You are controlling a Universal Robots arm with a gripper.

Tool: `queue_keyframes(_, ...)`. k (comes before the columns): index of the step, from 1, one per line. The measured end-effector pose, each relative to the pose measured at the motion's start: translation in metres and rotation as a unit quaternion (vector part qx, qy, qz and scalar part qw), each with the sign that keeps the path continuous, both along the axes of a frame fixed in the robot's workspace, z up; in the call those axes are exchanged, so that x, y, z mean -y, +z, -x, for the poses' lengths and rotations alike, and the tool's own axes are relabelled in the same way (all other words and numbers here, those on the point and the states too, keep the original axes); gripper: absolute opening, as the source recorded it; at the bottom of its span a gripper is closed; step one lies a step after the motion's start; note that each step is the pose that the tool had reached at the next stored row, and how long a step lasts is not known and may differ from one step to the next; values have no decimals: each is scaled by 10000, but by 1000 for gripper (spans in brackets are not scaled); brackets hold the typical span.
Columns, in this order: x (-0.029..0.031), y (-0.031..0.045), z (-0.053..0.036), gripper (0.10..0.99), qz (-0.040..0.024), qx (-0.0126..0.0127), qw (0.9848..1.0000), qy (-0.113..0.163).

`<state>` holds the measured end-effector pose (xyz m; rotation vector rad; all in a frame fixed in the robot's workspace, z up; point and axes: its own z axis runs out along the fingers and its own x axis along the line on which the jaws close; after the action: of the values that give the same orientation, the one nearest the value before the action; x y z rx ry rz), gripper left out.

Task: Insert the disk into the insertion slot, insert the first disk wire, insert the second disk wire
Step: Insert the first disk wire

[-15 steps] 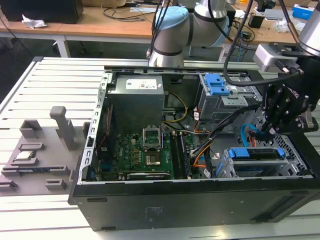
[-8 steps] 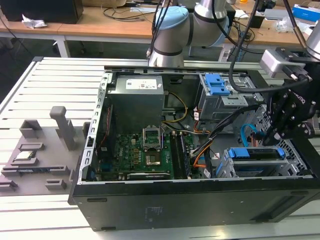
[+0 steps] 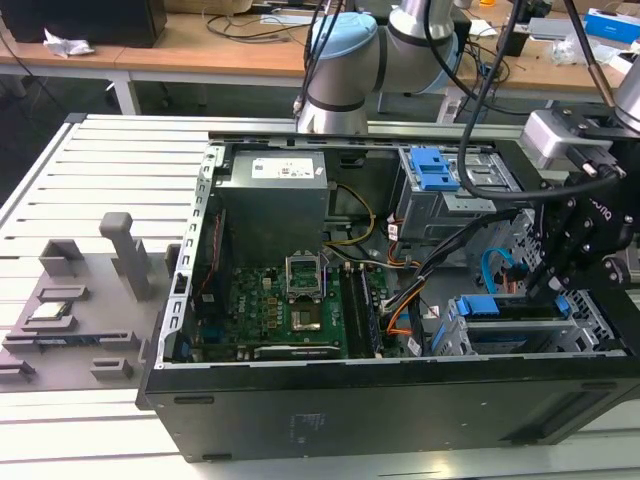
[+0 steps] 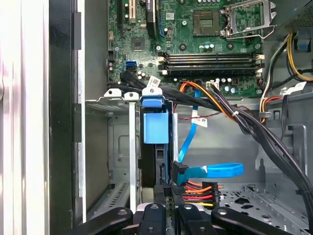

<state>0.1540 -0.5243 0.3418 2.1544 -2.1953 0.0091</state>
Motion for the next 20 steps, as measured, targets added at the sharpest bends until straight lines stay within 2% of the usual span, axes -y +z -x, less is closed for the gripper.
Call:
queue_keyframes(4, 2, -51, 1, 165, 1, 0, 10000, -1)
queue_keyframes(11, 1, -66, 1, 165, 1, 0, 10000, -1)
queue_keyframes(13, 1, -70, 1, 176, -2, 0, 10000, -1)
queue_keyframes(14, 2, -65, 1, 239, 3, 0, 10000, -1)
queue_keyframes(17, 1, 31, 1, 239, 4, 0, 10000, -1)
queue_keyframes(18, -8, 100, 2, 239, 2, 0, 10000, -1)
queue_keyframes(20, -26, 167, 2, 224, 4, 0, 10000, -1)
